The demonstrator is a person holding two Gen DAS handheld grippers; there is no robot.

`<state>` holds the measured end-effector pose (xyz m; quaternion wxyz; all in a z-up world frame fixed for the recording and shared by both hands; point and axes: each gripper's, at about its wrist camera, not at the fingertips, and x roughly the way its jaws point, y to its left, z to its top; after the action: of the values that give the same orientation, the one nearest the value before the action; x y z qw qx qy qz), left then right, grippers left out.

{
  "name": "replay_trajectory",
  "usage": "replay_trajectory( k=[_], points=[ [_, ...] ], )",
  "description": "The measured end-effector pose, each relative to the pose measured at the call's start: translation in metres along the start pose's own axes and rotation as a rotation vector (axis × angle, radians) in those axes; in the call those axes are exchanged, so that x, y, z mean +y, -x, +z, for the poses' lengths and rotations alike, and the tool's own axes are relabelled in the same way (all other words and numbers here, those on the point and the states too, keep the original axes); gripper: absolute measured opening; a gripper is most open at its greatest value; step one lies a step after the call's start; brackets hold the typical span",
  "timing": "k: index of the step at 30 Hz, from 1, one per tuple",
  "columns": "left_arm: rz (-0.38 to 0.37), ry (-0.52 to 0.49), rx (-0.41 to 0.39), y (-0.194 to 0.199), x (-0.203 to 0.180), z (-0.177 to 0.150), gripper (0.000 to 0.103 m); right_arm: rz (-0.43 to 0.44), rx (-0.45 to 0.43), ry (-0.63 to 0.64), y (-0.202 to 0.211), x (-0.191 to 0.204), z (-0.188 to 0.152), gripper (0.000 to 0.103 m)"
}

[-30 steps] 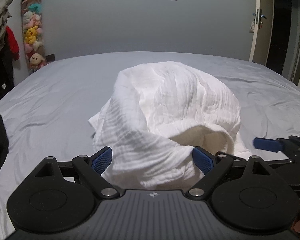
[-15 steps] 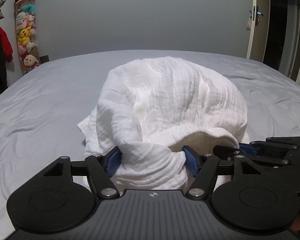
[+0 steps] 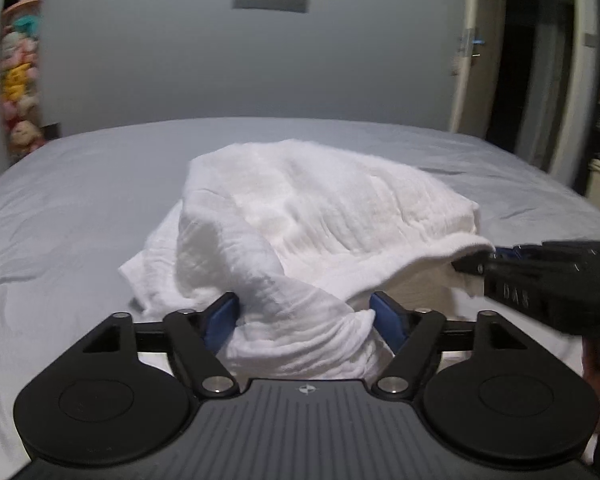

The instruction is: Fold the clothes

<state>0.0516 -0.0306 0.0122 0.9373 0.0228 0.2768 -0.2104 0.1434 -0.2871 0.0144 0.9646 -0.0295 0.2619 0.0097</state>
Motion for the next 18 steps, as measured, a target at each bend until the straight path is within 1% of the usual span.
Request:
replay_trajectory(
  k=[2,3,5,9,10,13,15,17,18],
  points=[
    [-0.013,-0.026,-0.011,0.008,-0.003,0.001,0.073,-0.047,0.011,-0.014,0.004,-0.015,0.005,0.007],
    [-0.018,-0.031,-0.010,0.011,-0.004,0.001,0.073,-0.081,0.023,-0.033,0.005,-0.030,0.011,0.007],
    [-0.031,-0.047,-0.012,0.018,-0.004,-0.001,0.073,-0.123,0.037,-0.053,0.006,-0.051,0.019,0.007],
    [-0.019,-0.084,-0.022,0.030,-0.003,-0.003,0.073,-0.248,0.080,-0.018,0.001,-0.098,0.036,0.007],
    [-0.021,-0.085,-0.028,0.032,-0.003,-0.002,0.073,-0.283,0.099,-0.010,-0.002,-0.111,0.040,0.007],
    [-0.030,-0.093,-0.052,0.041,-0.002,0.001,0.073,-0.382,0.193,-0.038,-0.015,-0.150,0.050,0.007],
    [-0.007,-0.104,-0.053,0.044,-0.001,0.002,0.073,-0.429,0.234,-0.002,-0.024,-0.160,0.054,0.007],
    [0.016,-0.105,-0.037,0.043,0.000,0.000,0.073,-0.473,0.258,0.045,-0.030,-0.164,0.059,0.007],
    [0.028,-0.106,-0.028,0.042,0.000,-0.001,0.073,-0.479,0.276,0.058,-0.032,-0.166,0.061,0.007]
  ],
)
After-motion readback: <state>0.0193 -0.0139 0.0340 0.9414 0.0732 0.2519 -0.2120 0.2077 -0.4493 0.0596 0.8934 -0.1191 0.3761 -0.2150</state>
